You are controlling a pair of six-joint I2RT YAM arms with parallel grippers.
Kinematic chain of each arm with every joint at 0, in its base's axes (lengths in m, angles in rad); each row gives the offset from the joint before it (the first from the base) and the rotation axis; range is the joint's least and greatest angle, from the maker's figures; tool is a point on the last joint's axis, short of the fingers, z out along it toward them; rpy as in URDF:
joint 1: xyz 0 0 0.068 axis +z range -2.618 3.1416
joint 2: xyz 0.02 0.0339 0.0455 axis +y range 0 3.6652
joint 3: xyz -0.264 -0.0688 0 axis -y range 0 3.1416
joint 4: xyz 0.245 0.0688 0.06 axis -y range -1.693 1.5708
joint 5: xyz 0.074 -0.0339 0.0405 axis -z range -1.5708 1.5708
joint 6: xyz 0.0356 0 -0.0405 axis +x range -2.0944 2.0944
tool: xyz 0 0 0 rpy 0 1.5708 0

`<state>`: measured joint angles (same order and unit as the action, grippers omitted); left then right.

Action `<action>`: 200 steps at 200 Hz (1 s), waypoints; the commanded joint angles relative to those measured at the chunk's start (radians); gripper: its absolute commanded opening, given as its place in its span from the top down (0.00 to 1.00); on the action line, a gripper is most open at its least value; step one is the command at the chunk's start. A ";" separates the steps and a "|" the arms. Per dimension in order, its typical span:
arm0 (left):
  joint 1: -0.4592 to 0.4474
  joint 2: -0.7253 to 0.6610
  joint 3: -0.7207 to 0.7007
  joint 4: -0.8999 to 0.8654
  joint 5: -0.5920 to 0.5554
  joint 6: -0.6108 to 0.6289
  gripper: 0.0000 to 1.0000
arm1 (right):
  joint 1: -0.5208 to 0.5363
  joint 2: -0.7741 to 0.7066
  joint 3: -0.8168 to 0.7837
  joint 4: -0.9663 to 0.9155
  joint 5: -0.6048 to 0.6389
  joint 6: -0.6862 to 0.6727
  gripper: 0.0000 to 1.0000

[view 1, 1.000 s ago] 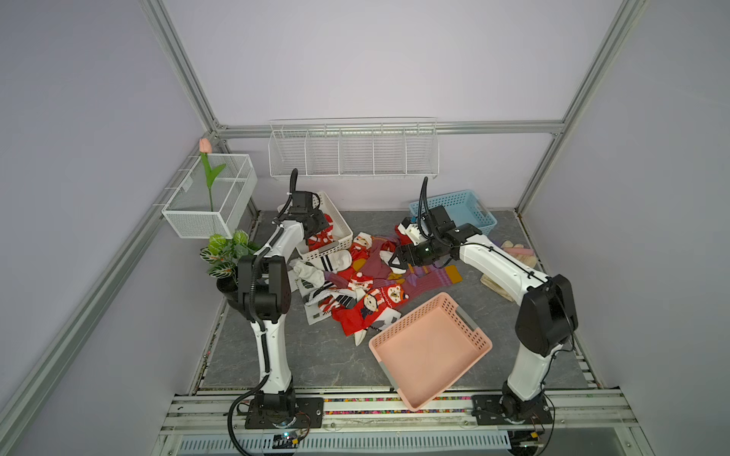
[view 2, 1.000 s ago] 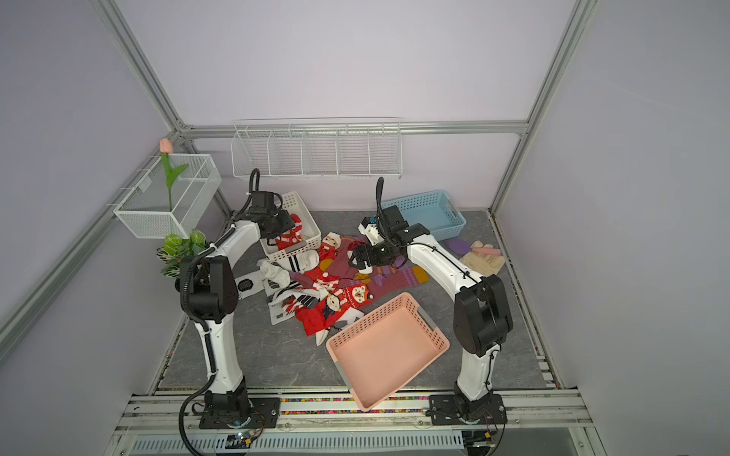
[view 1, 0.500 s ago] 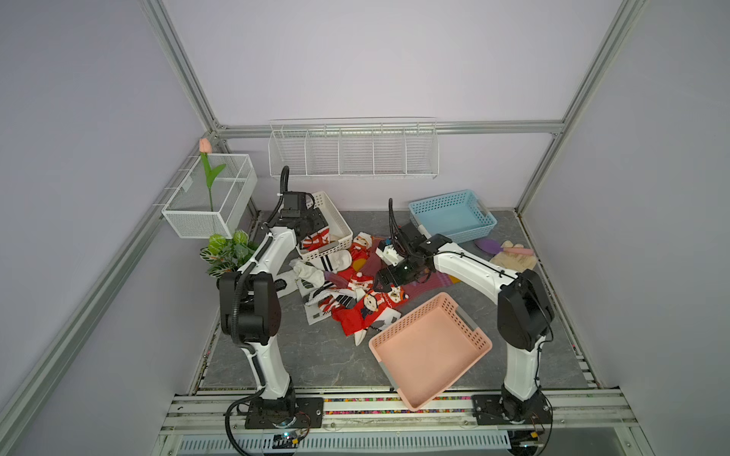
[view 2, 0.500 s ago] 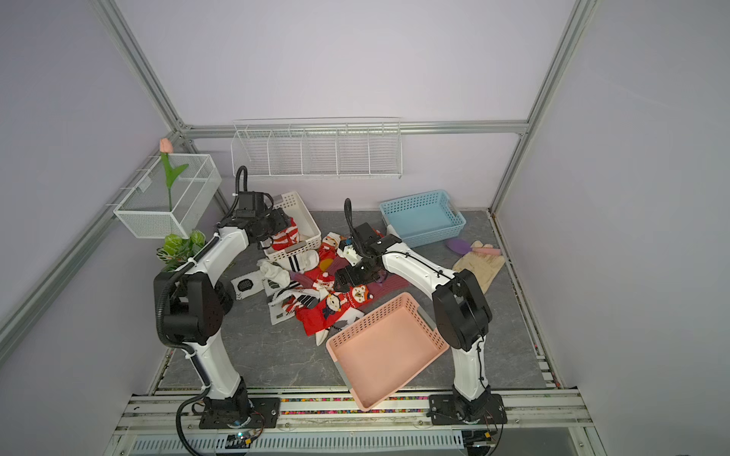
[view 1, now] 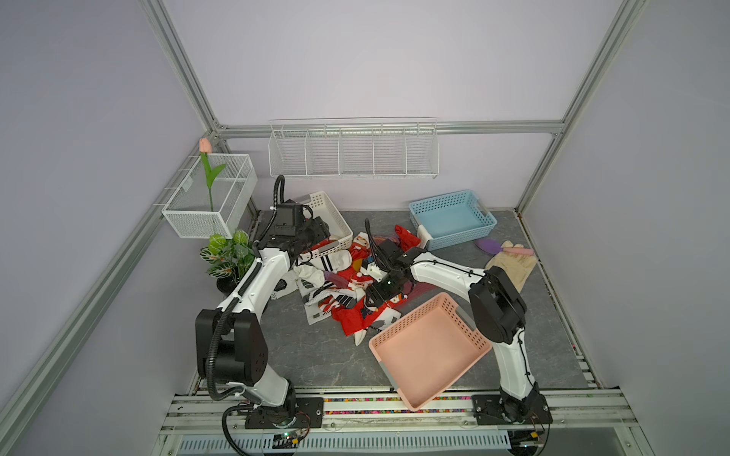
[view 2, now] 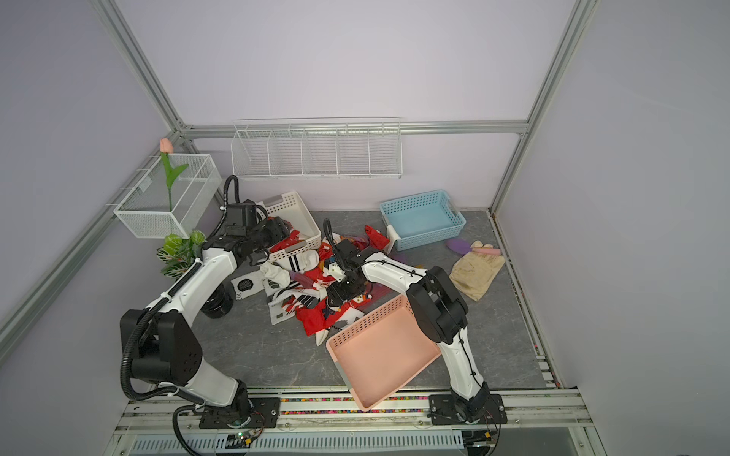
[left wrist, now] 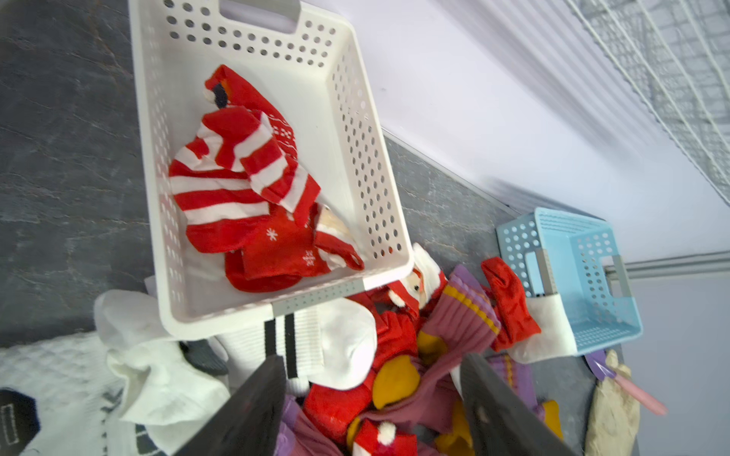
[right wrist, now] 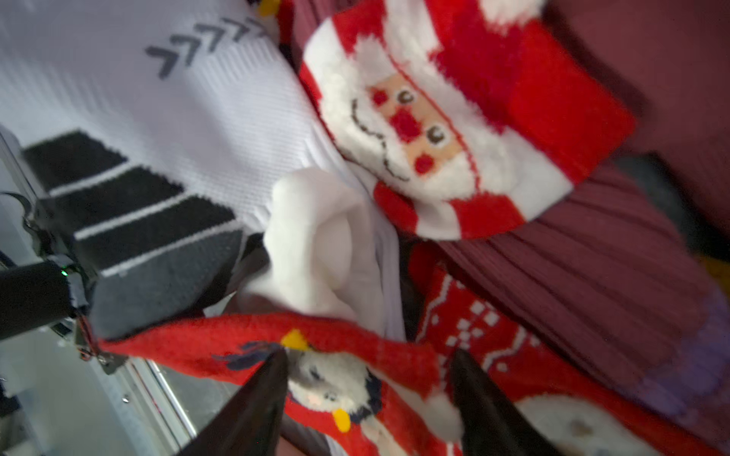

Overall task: Sort the socks into the basket by color
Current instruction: Pick up the sock from the center of the board.

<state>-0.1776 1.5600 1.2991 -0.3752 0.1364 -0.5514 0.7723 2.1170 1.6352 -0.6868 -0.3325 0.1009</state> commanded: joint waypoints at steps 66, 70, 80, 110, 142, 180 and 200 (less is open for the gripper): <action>-0.091 -0.137 -0.080 0.023 0.042 -0.015 0.35 | 0.005 -0.181 -0.064 0.002 0.054 0.005 0.93; -0.093 -0.144 -0.085 0.024 0.046 -0.013 0.35 | 0.005 -0.189 -0.064 0.001 0.052 0.007 0.93; -0.094 -0.161 -0.097 0.031 0.067 -0.013 0.35 | 0.004 -0.209 -0.061 -0.003 0.047 0.008 0.93; -0.094 -0.194 -0.141 0.081 0.187 -0.026 0.34 | -0.013 -0.286 -0.074 0.008 0.019 0.023 0.93; -0.096 -0.238 -0.227 0.203 0.323 -0.063 0.33 | -0.066 -0.366 -0.117 0.082 -0.084 0.087 0.93; -0.097 -0.262 -0.302 0.348 0.454 -0.128 0.32 | -0.094 -0.429 -0.135 0.119 -0.158 0.116 0.93; -0.096 -0.273 -0.324 0.412 0.501 -0.164 0.31 | -0.115 -0.471 -0.160 0.171 -0.198 0.154 0.93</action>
<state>-0.2707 1.3182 0.9955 -0.1013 0.5289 -0.6559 0.6739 1.7061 1.5105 -0.5911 -0.4461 0.2008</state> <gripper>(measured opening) 0.684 0.069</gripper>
